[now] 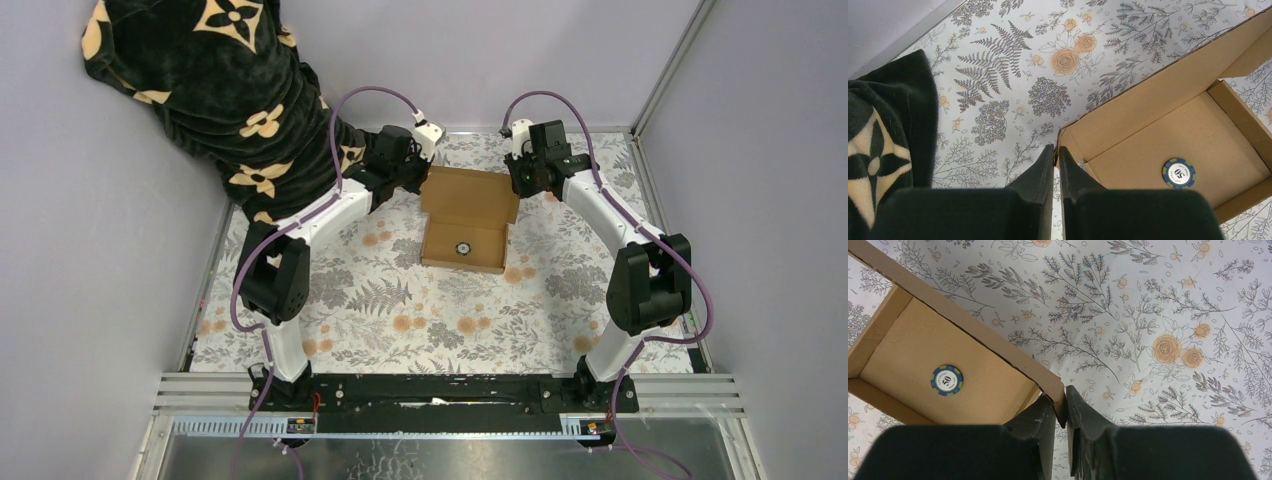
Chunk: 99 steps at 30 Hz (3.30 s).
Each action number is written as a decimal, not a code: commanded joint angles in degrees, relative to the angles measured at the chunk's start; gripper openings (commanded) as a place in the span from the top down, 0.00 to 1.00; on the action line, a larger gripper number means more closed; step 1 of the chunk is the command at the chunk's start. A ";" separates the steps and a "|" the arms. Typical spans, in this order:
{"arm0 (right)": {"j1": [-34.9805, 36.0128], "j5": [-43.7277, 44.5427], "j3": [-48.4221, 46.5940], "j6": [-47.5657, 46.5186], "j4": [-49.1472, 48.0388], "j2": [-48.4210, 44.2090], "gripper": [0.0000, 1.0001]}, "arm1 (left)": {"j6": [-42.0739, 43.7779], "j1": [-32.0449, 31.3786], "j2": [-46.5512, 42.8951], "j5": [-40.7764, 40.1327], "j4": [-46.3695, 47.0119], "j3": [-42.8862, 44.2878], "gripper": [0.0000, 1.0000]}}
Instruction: Fold the paper box
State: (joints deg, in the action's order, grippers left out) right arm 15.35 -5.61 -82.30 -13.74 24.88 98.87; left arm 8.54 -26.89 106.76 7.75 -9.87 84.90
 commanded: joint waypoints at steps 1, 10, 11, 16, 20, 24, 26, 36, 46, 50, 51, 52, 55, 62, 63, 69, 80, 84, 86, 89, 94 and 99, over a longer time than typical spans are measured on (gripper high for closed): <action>-0.24 -0.99 -0.92 -0.33 -0.53 0.09 0.81 | -0.06 -0.08 1.34 1.61 -0.09 1.02 0.89; -0.24 -1.42 -0.76 0.07 -0.96 0.01 0.81 | -0.36 -1.02 1.01 1.65 0.15 0.12 0.96; -0.24 -1.51 -0.71 0.11 -0.93 0.08 0.81 | -0.42 -1.24 0.89 1.51 0.48 -0.26 0.96; -0.19 -1.69 -0.08 0.38 -1.48 -0.21 0.81 | -0.79 -2.12 0.36 0.24 1.67 -2.40 0.95; -0.15 -1.60 0.62 0.66 -2.01 -0.59 0.82 | -1.31 -3.05 -0.11 -2.53 2.95 -3.98 0.95; -0.13 -1.60 1.44 1.08 -2.73 -1.23 0.82 | -1.36 -4.17 -0.44 -6.25 3.76 -5.28 0.97; 0.01 -1.43 1.89 1.23 -3.05 -1.67 0.82 | -1.40 -4.58 -0.85 -7.52 4.39 -6.16 0.97; 1.61 0.62 4.84 1.81 -5.77 -4.36 0.83 | -2.67 -5.25 -5.78 -10.94 8.75 -11.74 0.98; 5.70 5.21 8.86 2.37 -9.84 -8.74 0.84 | -3.49 -5.64 -10.78 -12.76 10.90 -14.80 0.98; 7.54 8.56 11.02 2.66 -12.70 -10.68 0.84 | -3.94 -6.07 -12.98 -13.79 12.25 -16.08 0.97; 7.94 9.29 11.64 2.78 -13.35 -11.12 0.84 | -4.07 -6.25 -13.44 -14.15 12.49 -16.47 0.97; 8.35 9.73 12.17 2.94 -14.15 -11.60 0.85 | -4.26 -6.35 -14.01 -14.43 12.83 -16.90 0.97; 9.62 11.99 13.84 3.57 -16.25 -12.73 0.85 | -4.99 -6.94 -15.46 -15.51 14.33 -18.51 0.97; 13.18 17.05 15.50 4.51 -19.07 -12.81 0.85 | -6.51 -9.33 -16.88 -17.88 16.64 -21.81 0.97; 13.83 17.56 15.51 4.51 -19.20 -12.64 0.85 | -6.51 -9.66 -16.76 -18.13 16.73 -21.99 0.97; 15.14 18.05 15.25 4.88 -19.10 -11.59 0.85 | -6.95 -10.28 -16.51 -19.21 17.77 -23.56 0.97; 15.06 13.47 11.29 3.85 -10.81 -9.06 0.73 | -5.29 -10.25 -15.73 -20.01 16.20 -23.04 0.91; 14.22 12.13 11.38 3.25 -10.39 -9.84 0.72 | -3.95 -9.42 -16.13 -18.54 14.86 -22.22 0.85; 13.57 10.70 11.54 3.36 -10.43 -10.38 0.72 | -3.77 -8.63 -16.41 -16.98 14.17 -21.87 0.85; 12.84 10.06 11.46 3.00 -9.97 -10.47 0.71 | -3.61 -7.33 -17.01 -14.16 13.73 -21.94 0.84; 11.47 10.25 11.80 2.77 -9.69 -10.36 0.74 | -4.25 -5.15 -17.54 -11.10 13.27 -21.98 0.84; 10.88 12.52 11.64 2.09 -9.38 -9.86 0.74 | -4.00 -4.19 -17.26 -10.63 12.43 -21.09 0.83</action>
State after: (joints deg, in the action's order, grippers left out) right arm 26.87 6.35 -68.55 -10.66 14.98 89.30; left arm 4.03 -31.81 90.87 -5.02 2.63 61.47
